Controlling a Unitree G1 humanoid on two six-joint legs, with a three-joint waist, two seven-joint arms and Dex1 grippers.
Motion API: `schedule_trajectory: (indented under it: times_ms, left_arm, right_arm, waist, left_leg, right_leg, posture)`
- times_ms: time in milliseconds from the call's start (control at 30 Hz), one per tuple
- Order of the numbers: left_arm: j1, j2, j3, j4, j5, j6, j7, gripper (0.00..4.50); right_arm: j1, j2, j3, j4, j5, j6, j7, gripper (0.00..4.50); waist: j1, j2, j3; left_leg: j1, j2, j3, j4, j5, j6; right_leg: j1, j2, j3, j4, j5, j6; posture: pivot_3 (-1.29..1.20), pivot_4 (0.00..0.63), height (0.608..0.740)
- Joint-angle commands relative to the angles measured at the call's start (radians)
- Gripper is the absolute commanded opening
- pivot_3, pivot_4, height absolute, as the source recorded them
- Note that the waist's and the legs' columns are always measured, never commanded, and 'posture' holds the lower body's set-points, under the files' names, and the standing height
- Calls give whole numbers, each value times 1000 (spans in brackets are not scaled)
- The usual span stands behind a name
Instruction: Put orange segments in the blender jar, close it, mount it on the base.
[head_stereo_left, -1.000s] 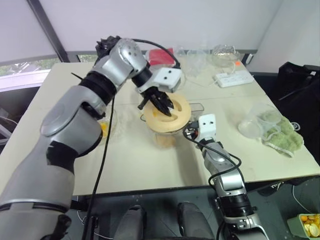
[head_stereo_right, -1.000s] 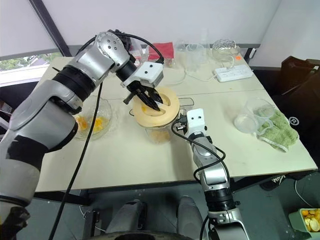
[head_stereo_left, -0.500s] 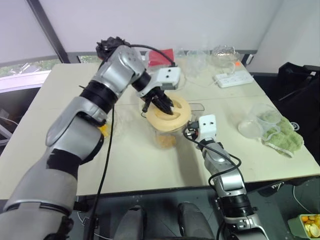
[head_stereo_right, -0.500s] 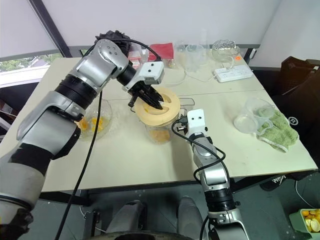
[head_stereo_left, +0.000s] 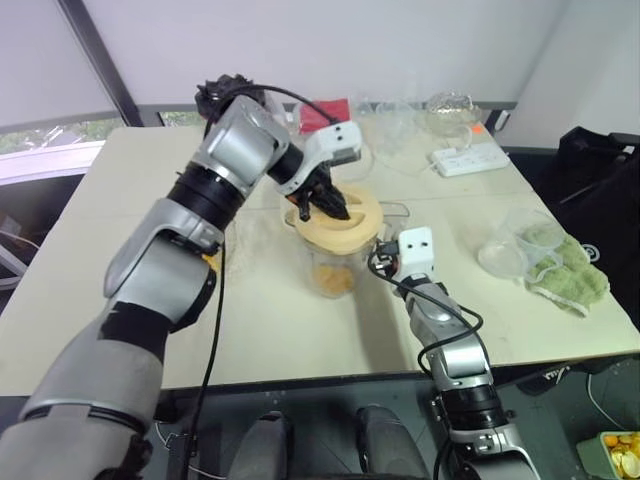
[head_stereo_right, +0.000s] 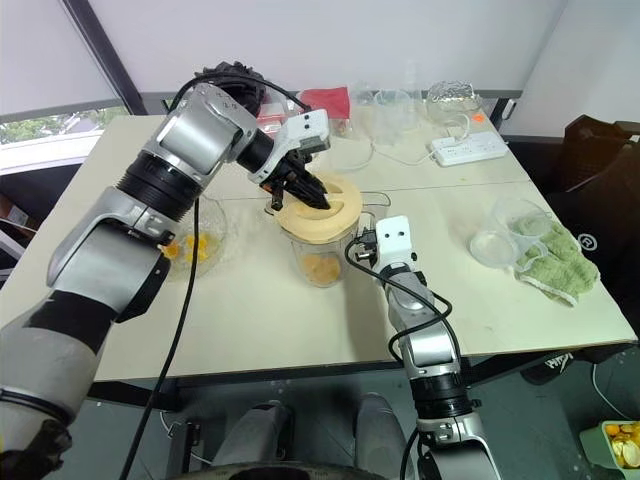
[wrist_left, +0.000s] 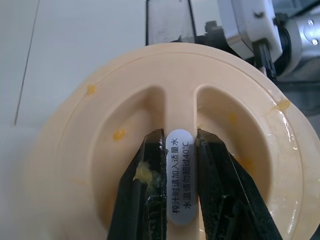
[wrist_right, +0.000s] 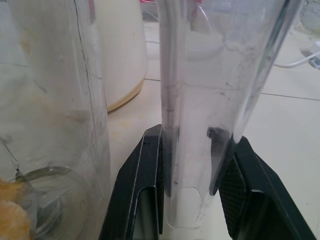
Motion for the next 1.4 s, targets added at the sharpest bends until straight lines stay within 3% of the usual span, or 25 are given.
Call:
schedule_trajectory:
  times_ms: [33,633,800,833,1133,1400]
  left_arm:
    - [63,-8,-38,44,70,114,90,279]
    - [67,5,-11,-10,61,156,117,279]
    - [72,12,15,-57,45,148,127,2613]
    - [72,13,22,-65,40,145,131,2613]
    - [12,20,179,-174,-56,207,180,2613]
    - [-171,-5,570,-120,-234,276,438,2613]
  right_arm:
    - [-19,-23,-1,-23,-32,-26,5,1229]
    - [-33,-39,3,17,-34,-51,21,1229]
    - [-34,-43,5,23,-34,-56,27,1173]
    - [-34,-44,5,24,-34,-57,28,1173]
    - [-36,-51,16,33,-40,-63,41,1173]
    - [-37,-64,16,45,-49,-95,50,1173]
  waist:
    - [0,0,0]
    - [0,0,0]
    - [-5,0,1]
    - [-5,0,1]
    - [-6,1,8]
    - [-9,-1,23]
  left_leg:
    - [0,0,0,0,0,0]
    - [0,0,0,-1,0,0]
    - [-1,0,0,-1,0,0]
    - [-1,0,0,-1,0,0]
    - [-7,0,0,-1,0,0]
    - [-10,0,0,-2,0,-1]
  right_leg:
    - [0,0,0,0,0,0]
    - [0,-1,0,-2,0,0]
    - [-1,0,0,-2,0,0]
    - [-1,0,0,-2,0,0]
    - [-7,0,0,-2,2,3]
    - [-12,-1,0,-2,2,4]
  posture:
    - [0,150,740]
    - [0,150,740]
    - [0,150,740]
    - [0,150,740]
    - [0,150,740]
    - [0,150,740]
